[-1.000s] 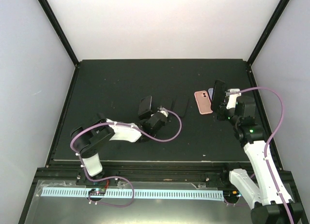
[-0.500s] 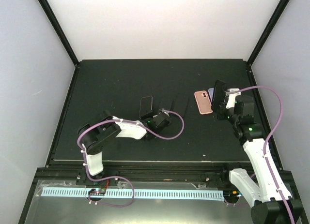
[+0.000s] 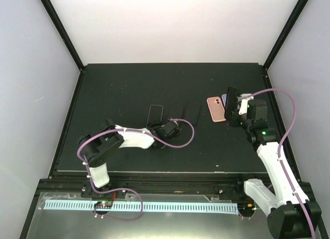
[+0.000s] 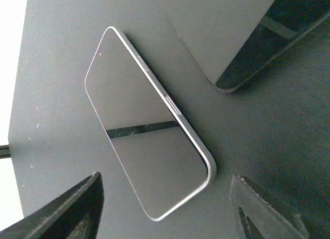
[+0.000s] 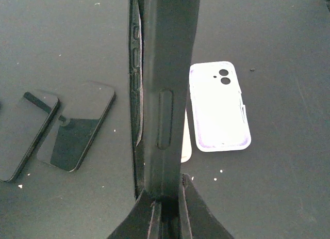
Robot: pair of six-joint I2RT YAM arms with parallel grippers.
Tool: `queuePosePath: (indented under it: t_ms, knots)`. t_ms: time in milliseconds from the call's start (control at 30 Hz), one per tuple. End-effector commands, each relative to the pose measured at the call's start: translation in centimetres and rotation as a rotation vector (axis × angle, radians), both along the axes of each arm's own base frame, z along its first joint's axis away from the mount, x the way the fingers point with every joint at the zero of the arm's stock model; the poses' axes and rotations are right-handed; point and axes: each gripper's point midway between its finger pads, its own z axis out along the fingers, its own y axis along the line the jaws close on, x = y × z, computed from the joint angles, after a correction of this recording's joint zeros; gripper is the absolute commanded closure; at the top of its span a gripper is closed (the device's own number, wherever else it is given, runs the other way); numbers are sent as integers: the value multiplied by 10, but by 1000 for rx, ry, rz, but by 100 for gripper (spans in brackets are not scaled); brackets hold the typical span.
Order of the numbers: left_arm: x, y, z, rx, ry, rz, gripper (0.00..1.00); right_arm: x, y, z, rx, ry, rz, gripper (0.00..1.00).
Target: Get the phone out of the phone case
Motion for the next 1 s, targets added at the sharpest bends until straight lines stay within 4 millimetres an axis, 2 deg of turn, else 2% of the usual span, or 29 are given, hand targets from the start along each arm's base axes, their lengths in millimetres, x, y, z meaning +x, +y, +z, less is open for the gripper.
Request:
queuePosePath:
  t_ms: [0, 100, 200, 233, 267, 300, 400, 467, 633, 733, 767, 833, 967]
  knots:
    - [-20, -18, 32, -138, 39, 12, 27, 10, -2, 3, -18, -22, 0, 99]
    - [-25, -20, 74, -108, -36, 37, 24, 15, 11, -1, -15, 31, 87, 99]
    - [-28, -25, 123, -160, -45, 22, 22, 26, 17, -7, -51, 99, 173, 99]
    - [-29, -26, 139, -191, -46, 9, 16, 31, 16, -6, -71, 112, 196, 99]
    - [-32, -27, 154, -224, -44, -8, 5, 36, 13, -8, -85, 133, 216, 99]
    - [-35, -27, 167, -239, -47, -30, 2, 39, 11, -7, -85, 145, 247, 99]
    - [-43, -19, 195, -197, -74, -54, 1, 55, -8, -6, -168, 181, 268, 99]
    - [-45, -9, 202, -167, -61, -37, 1, 67, -25, -4, -252, 206, 269, 99]
    - [-50, -7, 210, -390, -114, -106, 1, 94, -73, -2, -369, 299, 261, 99]
    - [-47, 3, 206, -447, -133, -117, 1, 110, -97, -8, -416, 374, 259, 99]
    - [-46, 6, 207, -453, -134, -109, 1, 115, -114, -8, -417, 397, 221, 99]
    - [-44, 10, 206, -455, -133, -97, 1, 125, -133, -17, -414, 452, 170, 99]
    - [-46, 7, 198, -446, -101, -113, 1, 133, -146, -44, -332, 562, 157, 99]
